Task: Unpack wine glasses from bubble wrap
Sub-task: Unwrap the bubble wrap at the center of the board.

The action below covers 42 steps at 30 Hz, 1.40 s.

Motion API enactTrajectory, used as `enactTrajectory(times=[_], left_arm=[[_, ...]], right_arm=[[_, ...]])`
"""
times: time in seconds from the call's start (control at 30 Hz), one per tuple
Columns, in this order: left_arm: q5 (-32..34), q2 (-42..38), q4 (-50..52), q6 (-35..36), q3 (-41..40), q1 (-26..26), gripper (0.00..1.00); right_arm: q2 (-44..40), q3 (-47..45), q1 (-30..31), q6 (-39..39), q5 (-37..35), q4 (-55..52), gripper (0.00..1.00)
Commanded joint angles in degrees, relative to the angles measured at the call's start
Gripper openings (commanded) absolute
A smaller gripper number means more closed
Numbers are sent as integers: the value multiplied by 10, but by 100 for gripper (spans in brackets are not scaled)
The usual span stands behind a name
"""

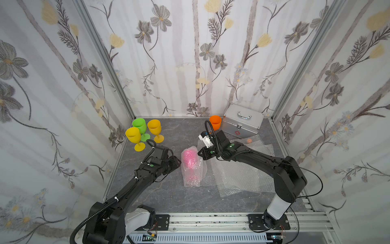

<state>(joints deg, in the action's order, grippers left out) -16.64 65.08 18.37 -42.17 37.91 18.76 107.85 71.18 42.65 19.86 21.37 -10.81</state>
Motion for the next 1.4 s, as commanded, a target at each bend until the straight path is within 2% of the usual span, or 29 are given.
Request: enactTrajectory(times=[0.0, 0.13, 0.37, 0.53, 0.6, 0.83, 0.9, 1.07, 1.37], left_arm=[[-23, -1, -12, -11, -8, -1, 56], [-43, 17, -52, -24, -16, 6, 62], [-35, 86, -83, -20, 18, 54, 67], [-25, 141, -101, -19, 39, 73, 68], [-20, 159, -97, -12, 49, 79, 65], [8, 163, -61, -2, 62, 82, 28], [17, 152, -51, -1, 61, 81, 22], [27, 116, -44, -5, 43, 66, 17], [24, 24, -56, -16, -13, 15, 17]], right_arm=[[-11, -15, 1, 15, 41, 49, 0], [0, -24, 1, 15, 55, 60, 0], [17, -32, 1, 15, 98, 81, 0], [18, -31, 1, 14, 99, 84, 0], [18, -31, 1, 13, 98, 83, 0], [7, -41, -5, 9, 85, 77, 0], [1, -47, -11, 9, 83, 77, 0], [-24, -68, -27, 9, 73, 77, 0], [-79, -119, -59, 15, 52, 75, 0]])
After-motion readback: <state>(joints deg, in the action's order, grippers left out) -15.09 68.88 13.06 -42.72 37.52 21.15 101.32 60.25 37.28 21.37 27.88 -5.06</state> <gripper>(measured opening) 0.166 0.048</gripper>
